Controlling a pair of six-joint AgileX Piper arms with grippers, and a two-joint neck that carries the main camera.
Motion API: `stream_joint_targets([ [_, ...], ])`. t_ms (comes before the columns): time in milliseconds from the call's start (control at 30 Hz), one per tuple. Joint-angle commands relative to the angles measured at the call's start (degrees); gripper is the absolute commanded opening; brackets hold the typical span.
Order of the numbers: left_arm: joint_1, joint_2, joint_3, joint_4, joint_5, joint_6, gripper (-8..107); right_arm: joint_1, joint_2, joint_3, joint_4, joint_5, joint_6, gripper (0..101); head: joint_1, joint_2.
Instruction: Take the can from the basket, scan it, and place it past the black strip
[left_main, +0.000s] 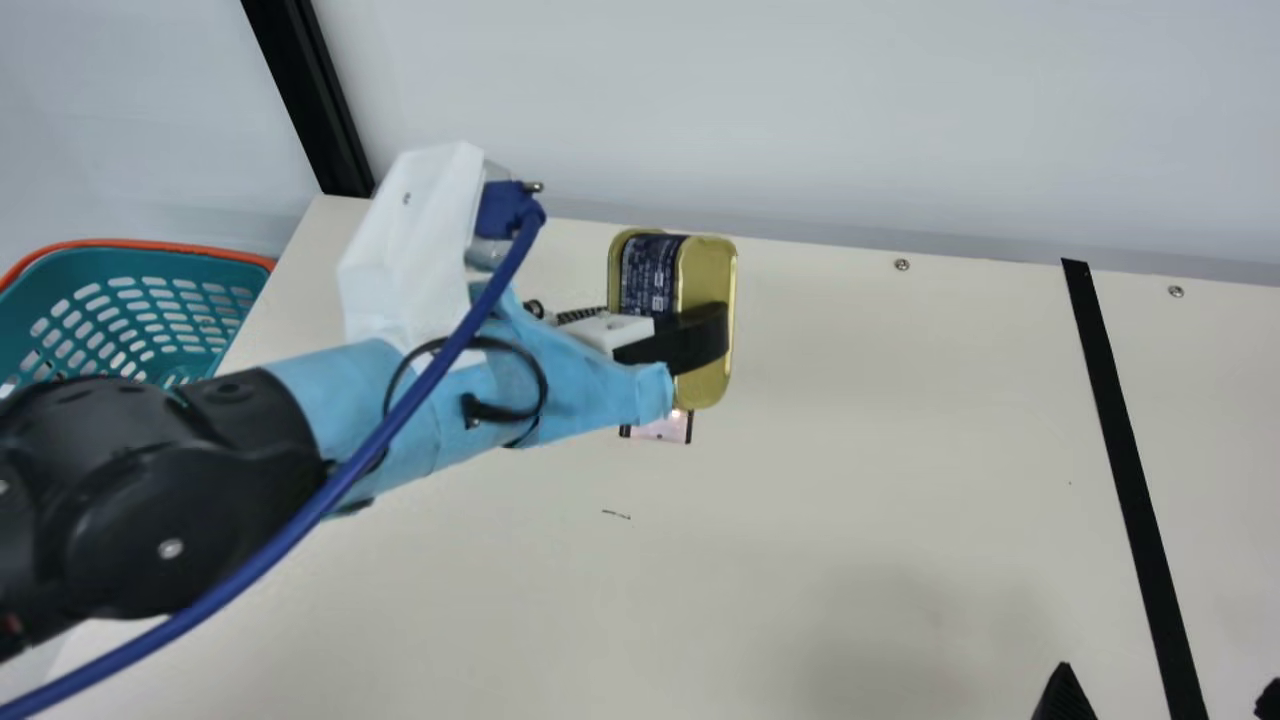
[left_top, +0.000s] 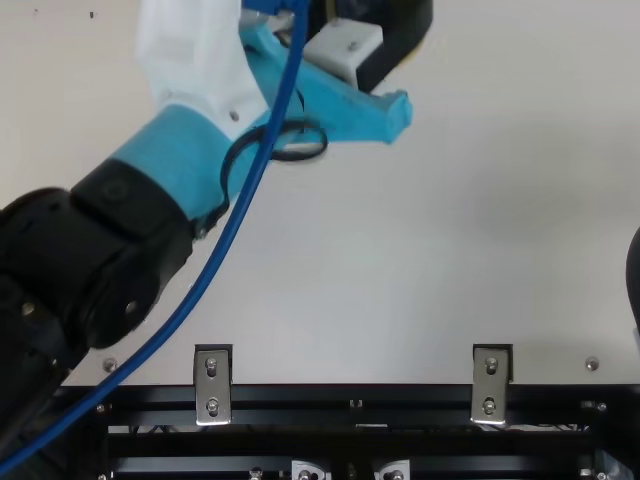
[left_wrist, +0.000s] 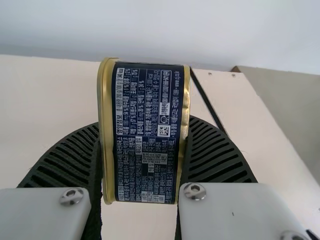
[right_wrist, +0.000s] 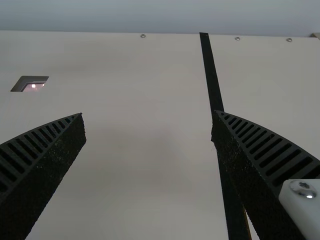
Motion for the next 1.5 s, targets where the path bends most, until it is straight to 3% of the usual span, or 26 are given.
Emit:
stream_joint_targets([
  [0, 0.12, 0.74, -0.33, 6.07, -0.39, -2.22, 10, 0.0, 0.0, 0.0, 0.0, 0.0, 0.0, 101, -0.13, -0.72],
  [500, -0.03, 7.97, -1.41, 22.2, -5.05, -14.53, 10, 0.0, 0.0, 0.0, 0.0, 0.0, 0.0, 101, -0.13, -0.72],
  [900, 2.51, 13.13, -1.98, 26.69, -8.74, -15.86, 10, 0.0, 0.0, 0.0, 0.0, 0.0, 0.0, 101, -0.13, -0.72],
  [1133, 4.28, 16.34, -1.21, 19.86, -12.71, -6.48, 10, 0.0, 0.0, 0.0, 0.0, 0.0, 0.0, 101, -0.13, -0.72],
  [1467, -0.17, 22.83, 3.02, -7.85, -24.99, 19.24, 10, 0.0, 0.0, 0.0, 0.0, 0.0, 0.0, 101, -0.13, -0.72],
])
